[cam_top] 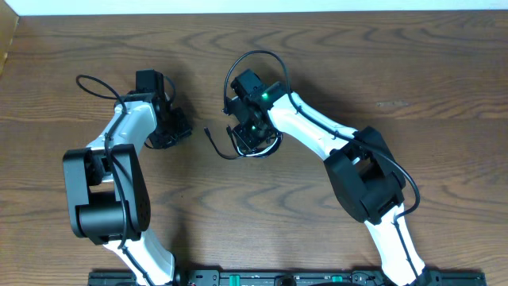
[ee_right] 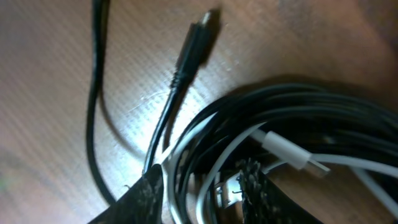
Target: Untangle cables
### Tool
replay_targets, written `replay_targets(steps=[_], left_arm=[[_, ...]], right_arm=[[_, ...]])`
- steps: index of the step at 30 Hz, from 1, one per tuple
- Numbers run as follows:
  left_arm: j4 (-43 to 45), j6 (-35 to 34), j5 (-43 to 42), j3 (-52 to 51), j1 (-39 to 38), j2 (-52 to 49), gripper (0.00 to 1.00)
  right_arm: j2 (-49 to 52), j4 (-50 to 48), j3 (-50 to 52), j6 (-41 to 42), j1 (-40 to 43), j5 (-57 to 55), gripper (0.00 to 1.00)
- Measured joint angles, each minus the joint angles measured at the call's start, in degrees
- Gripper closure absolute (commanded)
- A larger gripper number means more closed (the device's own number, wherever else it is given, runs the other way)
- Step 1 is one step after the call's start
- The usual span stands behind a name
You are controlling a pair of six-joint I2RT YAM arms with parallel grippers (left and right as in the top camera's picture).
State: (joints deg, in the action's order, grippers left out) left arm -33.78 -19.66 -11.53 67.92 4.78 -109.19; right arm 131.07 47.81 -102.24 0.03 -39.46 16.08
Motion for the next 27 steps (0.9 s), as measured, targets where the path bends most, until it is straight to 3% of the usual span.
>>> replay_targets(steps=[8,19,27], left_arm=[[0.02,0.7,-2.86,0.0,0.0,0.0,0.66],[0.72,6.75,-12.79,0.0,0.0,0.0,0.6],[0.87,11.63,-21.31,0.0,0.0,0.0,0.57]], right_arm=[[0.0,-1.9,0.04,4.59,-0.11,-4.87,0.72],[0.0,-2.86,0.04,11.1,-0.11,-9.31,0.9],[0.0,-3.28,0.04,13.53,0.83,-9.99,0.79]])
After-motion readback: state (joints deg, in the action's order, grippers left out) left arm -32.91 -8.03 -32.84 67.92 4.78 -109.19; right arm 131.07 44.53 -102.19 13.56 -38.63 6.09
